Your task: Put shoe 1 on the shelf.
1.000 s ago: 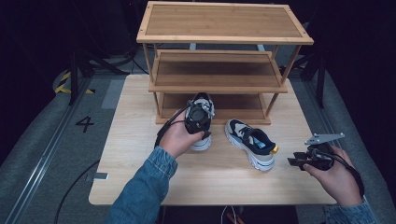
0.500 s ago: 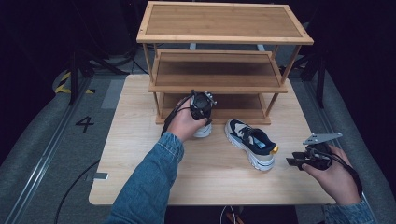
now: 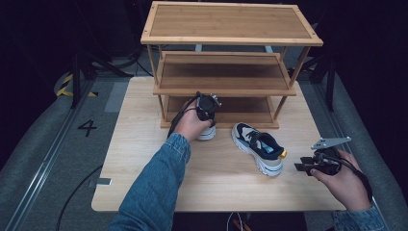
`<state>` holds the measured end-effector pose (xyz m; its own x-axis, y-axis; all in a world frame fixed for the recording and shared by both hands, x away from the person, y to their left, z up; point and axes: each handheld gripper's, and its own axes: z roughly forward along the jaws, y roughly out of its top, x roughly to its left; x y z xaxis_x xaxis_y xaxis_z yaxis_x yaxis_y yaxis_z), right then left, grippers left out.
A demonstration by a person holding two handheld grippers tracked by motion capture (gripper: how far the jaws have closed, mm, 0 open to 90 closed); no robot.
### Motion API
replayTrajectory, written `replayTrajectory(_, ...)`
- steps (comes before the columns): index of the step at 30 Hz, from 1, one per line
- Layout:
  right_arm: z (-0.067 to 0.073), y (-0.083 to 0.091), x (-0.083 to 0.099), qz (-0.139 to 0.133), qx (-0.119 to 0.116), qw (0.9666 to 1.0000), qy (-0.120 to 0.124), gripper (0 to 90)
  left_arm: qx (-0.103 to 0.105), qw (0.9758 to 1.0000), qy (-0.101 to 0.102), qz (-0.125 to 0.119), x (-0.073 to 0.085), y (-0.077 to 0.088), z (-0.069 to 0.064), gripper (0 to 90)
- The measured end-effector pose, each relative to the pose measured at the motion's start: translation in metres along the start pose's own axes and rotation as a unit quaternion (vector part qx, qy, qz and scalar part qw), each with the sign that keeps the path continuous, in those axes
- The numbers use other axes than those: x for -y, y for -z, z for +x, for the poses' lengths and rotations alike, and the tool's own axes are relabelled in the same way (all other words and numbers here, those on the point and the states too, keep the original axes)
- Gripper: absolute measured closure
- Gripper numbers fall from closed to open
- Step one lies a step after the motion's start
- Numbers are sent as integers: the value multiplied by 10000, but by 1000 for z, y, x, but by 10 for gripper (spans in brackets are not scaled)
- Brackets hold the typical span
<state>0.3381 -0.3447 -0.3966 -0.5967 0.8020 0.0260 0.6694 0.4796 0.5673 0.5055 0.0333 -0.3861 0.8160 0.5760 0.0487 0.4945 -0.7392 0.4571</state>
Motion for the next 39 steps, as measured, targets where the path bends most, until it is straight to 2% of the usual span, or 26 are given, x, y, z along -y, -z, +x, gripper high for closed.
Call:
replayTrajectory(4, 1, 0, -1, -12, -5, 10000, 30, 614, -54, 10000, 69, -7, 0, -3, -2, 628)
replayTrajectory(6, 1, 1, -1, -13, -17, 10000, 35, 611, -128, 9999, 24, -53, -1, -2, -3, 609)
replayTrajectory(7, 1, 1, -1, -10, -21, 10000, 36, 610, -181, 9996, 9, -209, 0, -1, -4, 587)
replayTrajectory(9, 1, 0, -1, 3, -25, 10000, 64, 607, -231, 9992, -7, -329, -1, 4, -7, 456)
replayTrajectory(13, 2, -1, -1, 3, -23, 10000, 83, 601, -340, 9973, -78, -649, 2, 19, -14, 343)
replayTrajectory(16, 2, 0, -1, -16, -24, 10000, 77, 600, -336, 9963, -54, -786, 6, 31, -22, 330)
replayTrajectory(19, 2, 0, -1, -21, -19, 10000, 70, 599, -291, 9960, -147, -838, 11, 41, -29, 330)
replayTrajectory(20, 2, 0, -1, -20, -22, 10000, 65, 599, -207, 9959, -185, -862, 14, 45, -32, 331)
replayTrajectory(24, 2, -1, -2, -14, -31, 10000, 65, 598, -59, 9962, -180, -855, 22, 57, -39, 360)
replayTrajectory(28, 3, -3, -2, 13, -45, 10000, 64, 597, 181, 9967, -177, -773, 35, 64, -43, 470)
replayTrajectory(29, 4, -3, -3, 18, -56, 10000, 69, 597, 242, 9968, -171, -748, 40, 63, -44, 557)
replayTrajectory(30, 4, -4, -3, 21, -58, 10000, 70, 597, 283, 9971, -121, -702, 42, 62, -44, 595)
replayTrajectory(32, 4, -4, -3, 31, -53, 10000, 75, 597, 261, 9970, -42, -729, 45, 60, -44, 626)
replayTrajectory(34, 5, -4, -3, 26, -65, 9999, 78, 598, 309, 9972, 59, -684, 48, 55, -42, 715)
replayTrajectory(39, 5, -4, -3, 11, -57, 9999, 82, 603, 182, 9965, 326, -751, 55, 34, -32, 842)
